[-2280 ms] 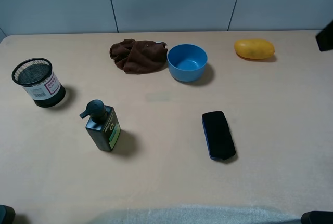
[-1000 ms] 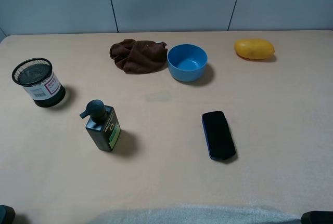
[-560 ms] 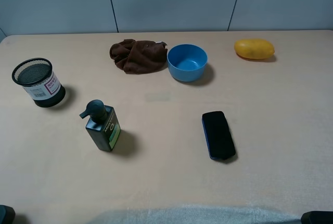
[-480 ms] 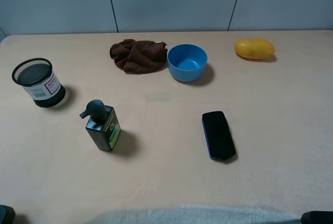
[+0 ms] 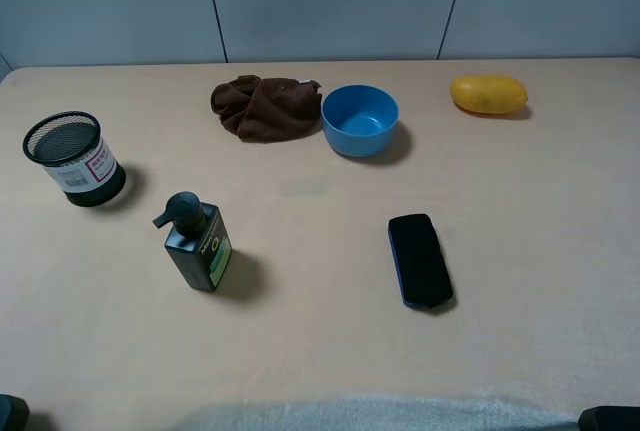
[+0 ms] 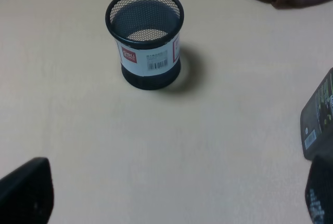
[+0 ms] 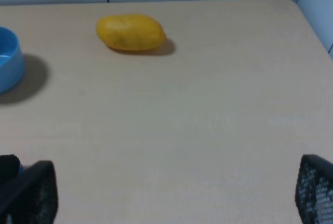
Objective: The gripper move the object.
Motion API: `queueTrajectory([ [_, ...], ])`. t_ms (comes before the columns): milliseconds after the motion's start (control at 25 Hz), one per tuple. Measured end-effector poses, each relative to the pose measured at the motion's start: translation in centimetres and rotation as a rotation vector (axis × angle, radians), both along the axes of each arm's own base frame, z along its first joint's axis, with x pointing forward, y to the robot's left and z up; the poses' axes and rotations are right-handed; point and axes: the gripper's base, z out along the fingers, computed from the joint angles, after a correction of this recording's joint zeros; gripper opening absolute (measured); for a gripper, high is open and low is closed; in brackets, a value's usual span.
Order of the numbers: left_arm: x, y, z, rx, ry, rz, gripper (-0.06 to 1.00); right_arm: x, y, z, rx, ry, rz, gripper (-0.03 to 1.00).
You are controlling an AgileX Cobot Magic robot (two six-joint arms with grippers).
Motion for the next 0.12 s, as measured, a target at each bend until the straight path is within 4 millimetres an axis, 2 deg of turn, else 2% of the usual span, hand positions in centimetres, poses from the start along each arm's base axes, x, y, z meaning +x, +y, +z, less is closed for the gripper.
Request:
queueTrajectory([
  [120,0.0,-0.01,0.0,-0.001,0.0,-0.001,0.98,0.0,0.0,0.0,0.0,0.0,0.0,0.69],
])
